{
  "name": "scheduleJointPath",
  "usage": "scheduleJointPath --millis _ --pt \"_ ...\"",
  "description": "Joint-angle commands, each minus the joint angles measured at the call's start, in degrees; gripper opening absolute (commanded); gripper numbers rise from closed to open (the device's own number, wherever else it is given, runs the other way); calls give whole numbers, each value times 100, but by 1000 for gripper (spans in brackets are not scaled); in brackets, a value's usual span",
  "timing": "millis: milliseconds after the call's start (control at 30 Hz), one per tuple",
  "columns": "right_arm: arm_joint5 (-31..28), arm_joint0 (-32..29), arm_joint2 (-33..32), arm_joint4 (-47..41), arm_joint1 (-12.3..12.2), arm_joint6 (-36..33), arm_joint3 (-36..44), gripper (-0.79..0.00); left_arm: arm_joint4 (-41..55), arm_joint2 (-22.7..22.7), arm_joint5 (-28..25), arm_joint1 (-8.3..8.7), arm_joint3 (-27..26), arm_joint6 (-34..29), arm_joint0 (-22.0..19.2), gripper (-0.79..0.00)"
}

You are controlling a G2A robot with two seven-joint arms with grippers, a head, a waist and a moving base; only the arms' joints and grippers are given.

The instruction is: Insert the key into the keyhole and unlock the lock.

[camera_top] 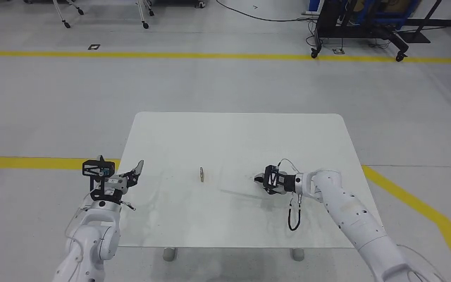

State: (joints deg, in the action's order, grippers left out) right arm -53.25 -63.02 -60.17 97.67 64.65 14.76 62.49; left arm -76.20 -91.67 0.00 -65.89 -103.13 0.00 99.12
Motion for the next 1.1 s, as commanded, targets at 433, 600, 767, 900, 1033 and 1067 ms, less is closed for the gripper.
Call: scheduleJointPath --millis 433,600,767,900,1033,1067 --pt "-1 24 29 -13 -16 8 8 -785 0 0 0 0 0 0 0 0" --pt "-1 24 29 -13 -16 8 8 -785 29 108 -226 -4 -76 0 -15 0" --pt "-1 24 29 -13 -16 8 8 -785 -363 827 -952 -22 -500 -443 -380 0" --pt "-1 24 29 -13 -16 8 8 -785 -730 1759 -1608 -82 -525 -1066 -1084 0" --pt "-1 24 29 -13 -16 8 8 -785 -991 2715 -1933 -206 -174 -1549 -1832 0" --pt "-1 24 29 -13 -16 8 8 -785 -1123 2913 -1949 -237 -65 -1630 -1994 0"
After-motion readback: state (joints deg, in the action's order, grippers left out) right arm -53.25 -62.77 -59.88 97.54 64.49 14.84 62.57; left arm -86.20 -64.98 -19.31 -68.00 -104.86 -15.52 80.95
